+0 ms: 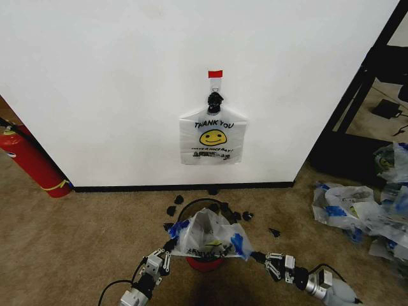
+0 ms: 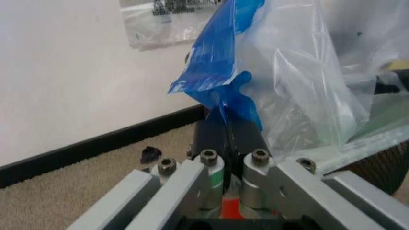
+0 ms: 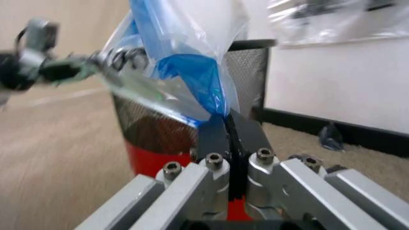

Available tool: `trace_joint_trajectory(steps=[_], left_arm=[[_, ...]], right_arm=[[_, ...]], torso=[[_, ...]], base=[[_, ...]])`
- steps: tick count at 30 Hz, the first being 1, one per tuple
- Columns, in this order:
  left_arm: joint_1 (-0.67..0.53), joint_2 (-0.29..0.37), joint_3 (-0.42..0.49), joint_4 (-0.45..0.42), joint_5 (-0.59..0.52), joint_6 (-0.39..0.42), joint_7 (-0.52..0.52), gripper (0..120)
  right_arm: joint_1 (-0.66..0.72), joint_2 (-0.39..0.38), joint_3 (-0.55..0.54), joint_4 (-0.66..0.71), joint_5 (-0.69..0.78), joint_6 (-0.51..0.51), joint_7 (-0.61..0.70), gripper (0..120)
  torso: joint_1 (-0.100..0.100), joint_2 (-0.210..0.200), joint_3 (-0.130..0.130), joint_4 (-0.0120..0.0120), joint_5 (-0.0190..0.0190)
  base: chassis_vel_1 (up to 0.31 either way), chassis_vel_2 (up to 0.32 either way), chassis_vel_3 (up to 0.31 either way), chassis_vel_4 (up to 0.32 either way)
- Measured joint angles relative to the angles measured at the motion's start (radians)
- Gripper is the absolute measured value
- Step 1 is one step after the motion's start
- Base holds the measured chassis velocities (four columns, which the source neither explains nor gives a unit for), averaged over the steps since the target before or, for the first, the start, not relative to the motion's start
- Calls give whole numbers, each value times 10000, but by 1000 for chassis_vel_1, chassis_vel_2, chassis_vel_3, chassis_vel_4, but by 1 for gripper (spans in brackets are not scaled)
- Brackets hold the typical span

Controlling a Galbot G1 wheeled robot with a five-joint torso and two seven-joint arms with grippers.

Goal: Pick up the garbage bag from the wall and place it over the trash bin.

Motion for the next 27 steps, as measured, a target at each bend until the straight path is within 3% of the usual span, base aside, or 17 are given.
trace_joint_trajectory(steps=[9,18,26,27], left_arm=[[68,120,-67,-1,81,90,-4,0],[196,168,-126,110,324,198,-160,0],[502,292,-116,-642,206,91,-180,0],[685,378,-122,-865,461,189,-145,14]], right_arm=[[-152,164,-216,196,1389,-1003,310,0],[-83,528,-213,46,1358,-1166,1014,0],[-396,482,-46,509,802,-1123,663,0],[-430,279,183,548,321,-1135,124,4]], torso=[[0,0,0,0,-2],[0,1,0,1,-1],[0,1,0,0,4],[0,1,0,-1,-3]], base=[[0,0,0,0],[0,0,0,0],[0,0,0,0],[0,0,0,0]])
